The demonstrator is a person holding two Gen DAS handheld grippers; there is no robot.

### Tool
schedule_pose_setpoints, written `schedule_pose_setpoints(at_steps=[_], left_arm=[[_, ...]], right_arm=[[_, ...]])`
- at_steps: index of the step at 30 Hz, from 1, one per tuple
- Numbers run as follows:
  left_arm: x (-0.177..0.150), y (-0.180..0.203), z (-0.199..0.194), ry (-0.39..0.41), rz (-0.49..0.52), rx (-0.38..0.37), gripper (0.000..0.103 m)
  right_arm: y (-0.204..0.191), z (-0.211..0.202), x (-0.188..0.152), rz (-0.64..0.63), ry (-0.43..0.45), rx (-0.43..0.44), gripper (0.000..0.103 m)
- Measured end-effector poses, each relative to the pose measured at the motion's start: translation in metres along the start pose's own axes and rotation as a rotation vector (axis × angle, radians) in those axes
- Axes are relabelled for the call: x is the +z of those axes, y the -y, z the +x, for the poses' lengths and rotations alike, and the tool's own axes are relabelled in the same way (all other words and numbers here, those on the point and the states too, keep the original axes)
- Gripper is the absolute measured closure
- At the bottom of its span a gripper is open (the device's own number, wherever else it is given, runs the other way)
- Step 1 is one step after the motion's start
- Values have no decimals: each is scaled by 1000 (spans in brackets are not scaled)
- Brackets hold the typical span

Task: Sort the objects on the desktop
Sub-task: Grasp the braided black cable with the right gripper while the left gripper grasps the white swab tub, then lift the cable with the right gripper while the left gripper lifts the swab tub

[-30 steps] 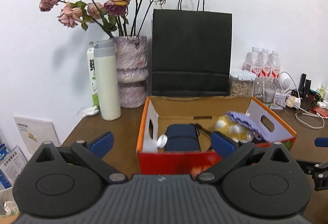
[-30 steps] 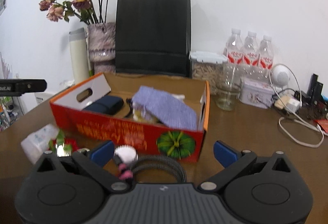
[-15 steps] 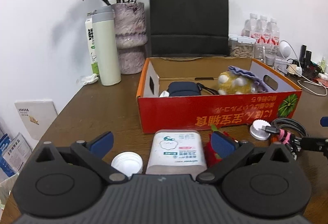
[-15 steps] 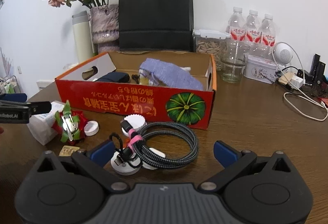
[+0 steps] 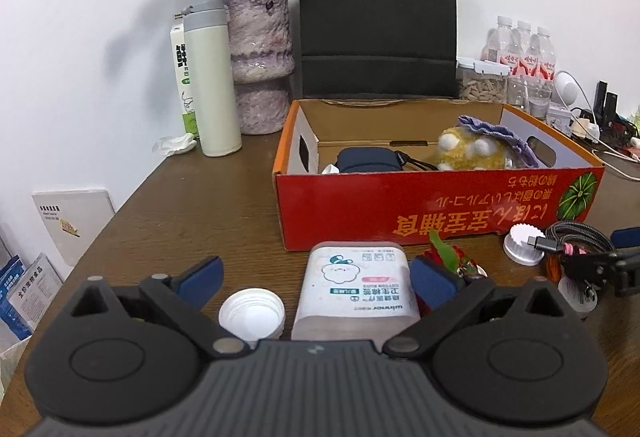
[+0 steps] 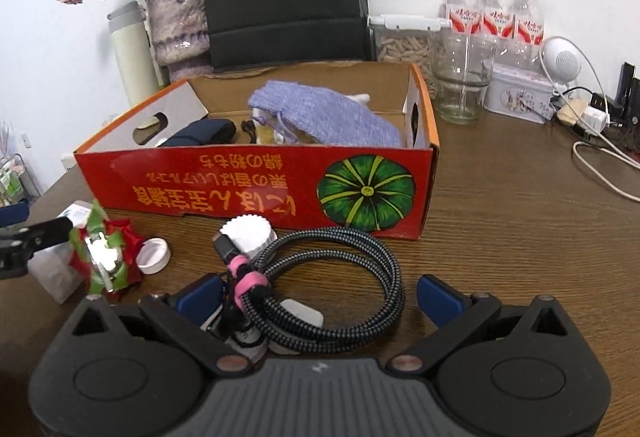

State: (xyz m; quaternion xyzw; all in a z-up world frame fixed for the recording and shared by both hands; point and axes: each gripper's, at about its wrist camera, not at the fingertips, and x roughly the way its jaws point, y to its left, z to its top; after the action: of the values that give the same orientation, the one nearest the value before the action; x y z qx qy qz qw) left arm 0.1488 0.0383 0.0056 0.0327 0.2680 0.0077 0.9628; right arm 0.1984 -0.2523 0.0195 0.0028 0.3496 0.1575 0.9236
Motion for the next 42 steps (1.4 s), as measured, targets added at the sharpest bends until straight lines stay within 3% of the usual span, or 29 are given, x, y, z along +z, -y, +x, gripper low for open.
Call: schedule_pose_setpoints(at_steps=[5, 7, 17, 21, 42], left_arm=[[-1, 2, 2, -1, 5, -13, 6], [-2, 2, 2, 0, 5, -19, 8], [-6, 6, 6, -18, 22, -55, 17], [-10, 4, 15, -73, 12, -79, 37], [-7, 7, 4, -18, 24, -82, 37]], right_arm=[[1, 5, -2, 0, 4, -1, 2], [2, 4, -3, 1, 10, 2, 7], [4, -1, -7, 2, 36, -4, 8], [4, -5, -8, 0, 52, -7, 8], [6, -26, -7, 0, 123, -7, 9]])
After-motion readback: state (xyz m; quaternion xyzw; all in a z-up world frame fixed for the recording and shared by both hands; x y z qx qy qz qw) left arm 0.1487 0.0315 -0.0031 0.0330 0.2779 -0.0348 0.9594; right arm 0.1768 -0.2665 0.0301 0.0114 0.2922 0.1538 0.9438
